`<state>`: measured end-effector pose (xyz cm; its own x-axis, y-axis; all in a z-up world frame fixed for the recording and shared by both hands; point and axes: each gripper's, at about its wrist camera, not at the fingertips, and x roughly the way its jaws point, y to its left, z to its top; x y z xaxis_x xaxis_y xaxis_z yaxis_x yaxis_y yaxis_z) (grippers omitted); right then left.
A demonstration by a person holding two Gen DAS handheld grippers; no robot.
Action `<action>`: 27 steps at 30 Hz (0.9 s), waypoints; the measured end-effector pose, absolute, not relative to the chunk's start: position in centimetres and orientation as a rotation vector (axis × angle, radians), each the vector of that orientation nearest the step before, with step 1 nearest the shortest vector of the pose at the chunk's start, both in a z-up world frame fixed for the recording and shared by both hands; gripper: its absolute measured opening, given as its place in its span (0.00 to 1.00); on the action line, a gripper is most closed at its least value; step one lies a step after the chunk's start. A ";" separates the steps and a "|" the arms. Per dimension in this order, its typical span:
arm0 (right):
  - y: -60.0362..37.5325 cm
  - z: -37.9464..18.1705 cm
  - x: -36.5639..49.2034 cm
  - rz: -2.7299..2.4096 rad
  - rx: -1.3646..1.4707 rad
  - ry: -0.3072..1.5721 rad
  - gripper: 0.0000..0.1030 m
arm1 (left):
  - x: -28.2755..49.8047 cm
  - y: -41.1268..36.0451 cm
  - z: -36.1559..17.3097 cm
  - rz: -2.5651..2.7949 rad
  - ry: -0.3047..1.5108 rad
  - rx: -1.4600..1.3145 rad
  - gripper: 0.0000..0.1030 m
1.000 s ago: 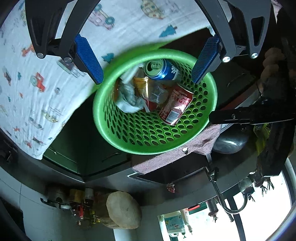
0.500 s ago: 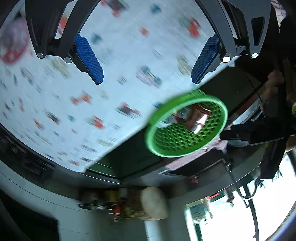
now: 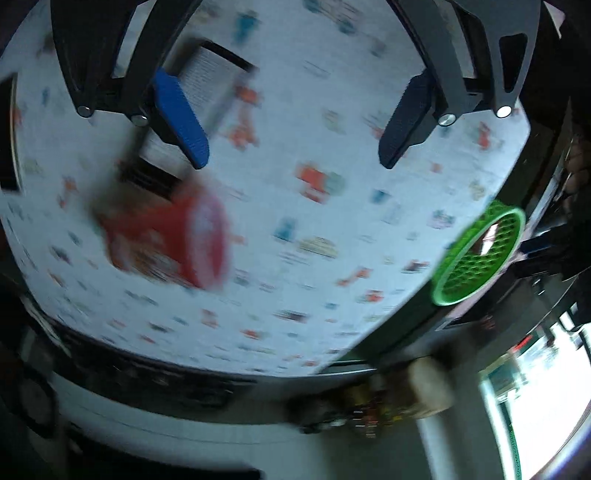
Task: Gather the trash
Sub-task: 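Move both open grippers back from the basket to the table, then close the right gripper on the black-and-white box while the left gripper approaches the clear cup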
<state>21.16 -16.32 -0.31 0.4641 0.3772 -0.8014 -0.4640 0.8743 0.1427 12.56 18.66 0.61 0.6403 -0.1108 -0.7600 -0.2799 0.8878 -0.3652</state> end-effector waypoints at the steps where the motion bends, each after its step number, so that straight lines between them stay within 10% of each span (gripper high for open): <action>1: -17.4 -0.7 21.4 0.485 -0.087 0.977 0.84 | 12.6 18.3 0.6 0.096 0.879 -0.485 0.90; 27: -22.6 -4.9 23.0 0.322 -0.031 1.127 0.44 | 14.7 9.0 0.4 -0.074 0.909 -0.498 0.90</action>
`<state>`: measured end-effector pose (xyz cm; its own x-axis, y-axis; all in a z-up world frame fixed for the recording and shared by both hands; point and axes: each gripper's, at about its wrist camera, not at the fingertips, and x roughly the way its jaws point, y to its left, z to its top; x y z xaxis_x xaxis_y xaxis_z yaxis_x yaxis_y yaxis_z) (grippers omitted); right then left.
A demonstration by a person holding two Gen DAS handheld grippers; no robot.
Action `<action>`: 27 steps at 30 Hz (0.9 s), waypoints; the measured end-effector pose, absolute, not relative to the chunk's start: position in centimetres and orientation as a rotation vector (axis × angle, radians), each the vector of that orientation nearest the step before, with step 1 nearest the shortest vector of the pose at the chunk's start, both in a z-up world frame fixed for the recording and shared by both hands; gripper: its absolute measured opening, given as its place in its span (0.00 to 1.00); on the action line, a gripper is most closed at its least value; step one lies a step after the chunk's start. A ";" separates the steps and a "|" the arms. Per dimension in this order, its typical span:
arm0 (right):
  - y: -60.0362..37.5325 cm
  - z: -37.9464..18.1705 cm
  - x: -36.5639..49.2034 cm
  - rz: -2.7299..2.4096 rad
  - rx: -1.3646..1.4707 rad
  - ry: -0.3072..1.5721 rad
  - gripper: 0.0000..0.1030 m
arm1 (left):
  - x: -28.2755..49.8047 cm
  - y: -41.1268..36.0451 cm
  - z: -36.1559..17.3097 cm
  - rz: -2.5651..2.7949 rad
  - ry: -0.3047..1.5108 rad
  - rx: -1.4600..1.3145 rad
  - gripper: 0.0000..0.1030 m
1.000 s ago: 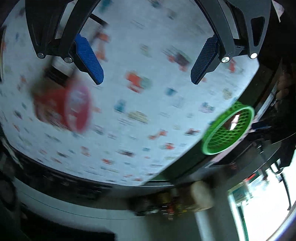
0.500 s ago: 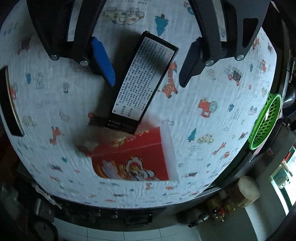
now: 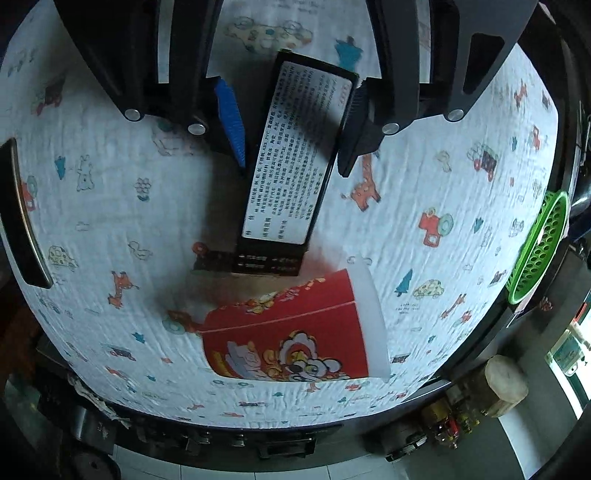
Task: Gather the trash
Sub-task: 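Close the right gripper on the black-and-white box while the left gripper approaches the clear cup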
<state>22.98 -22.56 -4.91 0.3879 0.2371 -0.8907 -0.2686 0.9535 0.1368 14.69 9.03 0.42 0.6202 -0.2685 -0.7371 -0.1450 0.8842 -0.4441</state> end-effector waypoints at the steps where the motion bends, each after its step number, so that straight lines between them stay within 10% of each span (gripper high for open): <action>1: -23.0 -4.8 22.8 0.322 -0.038 1.128 0.44 | 14.8 8.6 0.4 -0.083 0.910 -0.496 0.90; 27: -28.5 -4.9 20.7 0.423 -0.087 1.113 0.43 | 17.6 -2.7 -0.5 -0.074 0.905 -0.412 0.74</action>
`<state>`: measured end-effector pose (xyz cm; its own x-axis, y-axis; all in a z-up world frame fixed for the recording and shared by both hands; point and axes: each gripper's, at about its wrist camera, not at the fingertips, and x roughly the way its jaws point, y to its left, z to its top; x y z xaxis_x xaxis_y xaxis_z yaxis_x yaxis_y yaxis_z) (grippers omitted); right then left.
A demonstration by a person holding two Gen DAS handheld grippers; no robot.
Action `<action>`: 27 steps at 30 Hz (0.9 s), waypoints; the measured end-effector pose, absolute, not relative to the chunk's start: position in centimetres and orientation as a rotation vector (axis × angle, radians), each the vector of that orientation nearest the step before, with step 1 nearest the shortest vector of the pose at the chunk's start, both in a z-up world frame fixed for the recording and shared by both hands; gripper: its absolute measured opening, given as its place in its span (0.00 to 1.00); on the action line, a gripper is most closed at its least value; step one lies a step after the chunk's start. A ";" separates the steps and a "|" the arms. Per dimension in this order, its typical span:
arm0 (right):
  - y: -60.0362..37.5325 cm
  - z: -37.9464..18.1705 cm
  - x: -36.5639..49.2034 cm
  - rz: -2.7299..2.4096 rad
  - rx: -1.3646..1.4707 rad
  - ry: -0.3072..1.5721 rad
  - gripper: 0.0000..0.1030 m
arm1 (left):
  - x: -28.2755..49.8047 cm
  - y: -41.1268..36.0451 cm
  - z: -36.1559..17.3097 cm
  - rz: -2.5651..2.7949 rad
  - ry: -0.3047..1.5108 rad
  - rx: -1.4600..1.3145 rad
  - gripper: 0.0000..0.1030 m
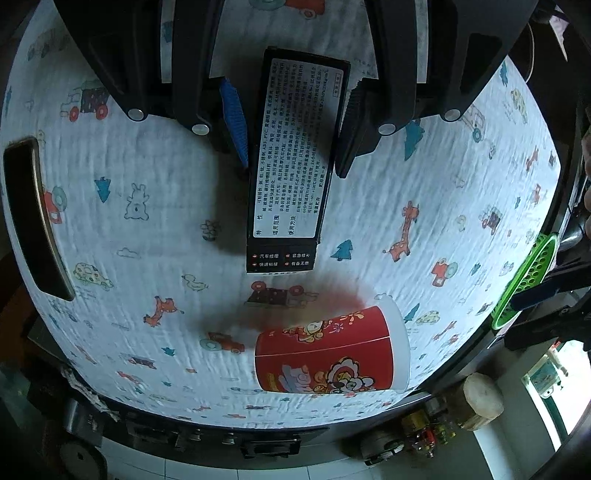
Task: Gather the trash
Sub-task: 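Close the right gripper on the black-and-white box while the left gripper approaches the clear cup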
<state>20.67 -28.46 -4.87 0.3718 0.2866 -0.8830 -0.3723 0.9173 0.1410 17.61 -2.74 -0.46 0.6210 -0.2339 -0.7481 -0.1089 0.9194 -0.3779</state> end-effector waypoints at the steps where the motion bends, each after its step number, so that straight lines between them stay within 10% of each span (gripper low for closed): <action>1: -28.5 -4.9 20.7 0.428 -0.087 1.110 0.43 | 17.3 -2.5 -0.3 -0.037 0.902 -0.412 0.74; 27: -28.4 -5.0 20.7 0.425 -0.096 1.094 0.43 | 12.3 -4.7 5.9 0.097 0.799 -0.449 0.74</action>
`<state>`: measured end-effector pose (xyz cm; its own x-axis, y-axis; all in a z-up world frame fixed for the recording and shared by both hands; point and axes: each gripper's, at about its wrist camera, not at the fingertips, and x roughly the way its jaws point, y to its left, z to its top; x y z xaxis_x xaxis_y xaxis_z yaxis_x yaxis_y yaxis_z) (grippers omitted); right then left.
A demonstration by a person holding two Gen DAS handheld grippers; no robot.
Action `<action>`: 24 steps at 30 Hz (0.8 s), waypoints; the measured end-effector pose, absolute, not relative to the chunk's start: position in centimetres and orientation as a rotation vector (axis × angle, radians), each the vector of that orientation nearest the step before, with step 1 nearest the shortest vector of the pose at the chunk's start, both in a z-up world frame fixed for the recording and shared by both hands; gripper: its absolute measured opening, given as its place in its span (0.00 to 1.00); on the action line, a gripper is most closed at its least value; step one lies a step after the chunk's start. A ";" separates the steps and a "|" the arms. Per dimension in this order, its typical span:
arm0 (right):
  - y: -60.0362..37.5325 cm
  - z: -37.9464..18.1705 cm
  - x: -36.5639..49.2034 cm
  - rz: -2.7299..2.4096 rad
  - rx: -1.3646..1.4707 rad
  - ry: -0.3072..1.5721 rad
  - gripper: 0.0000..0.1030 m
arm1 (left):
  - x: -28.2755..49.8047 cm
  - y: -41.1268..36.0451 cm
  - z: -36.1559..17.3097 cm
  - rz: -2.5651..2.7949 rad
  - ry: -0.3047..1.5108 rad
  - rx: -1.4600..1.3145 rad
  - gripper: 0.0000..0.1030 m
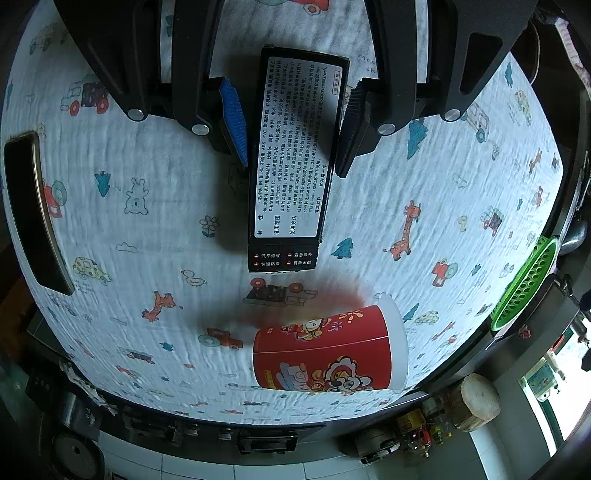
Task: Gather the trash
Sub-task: 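Close the right gripper on the black-and-white box while the left gripper approaches the clear cup, then close the left gripper on the rim of the clear red-printed cup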
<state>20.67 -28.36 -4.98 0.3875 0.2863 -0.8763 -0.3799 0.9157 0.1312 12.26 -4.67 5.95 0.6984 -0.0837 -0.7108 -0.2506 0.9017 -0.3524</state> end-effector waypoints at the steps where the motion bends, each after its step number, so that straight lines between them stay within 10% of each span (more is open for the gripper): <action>1: -28.4 -5.0 20.7 0.422 -0.092 1.093 0.43 | 12.8 -5.1 5.8 0.063 0.810 -0.451 0.74; 24: -29.0 -5.0 20.5 0.443 -0.062 1.088 0.42 | 22.9 -9.6 -3.0 -0.255 1.027 -0.447 0.65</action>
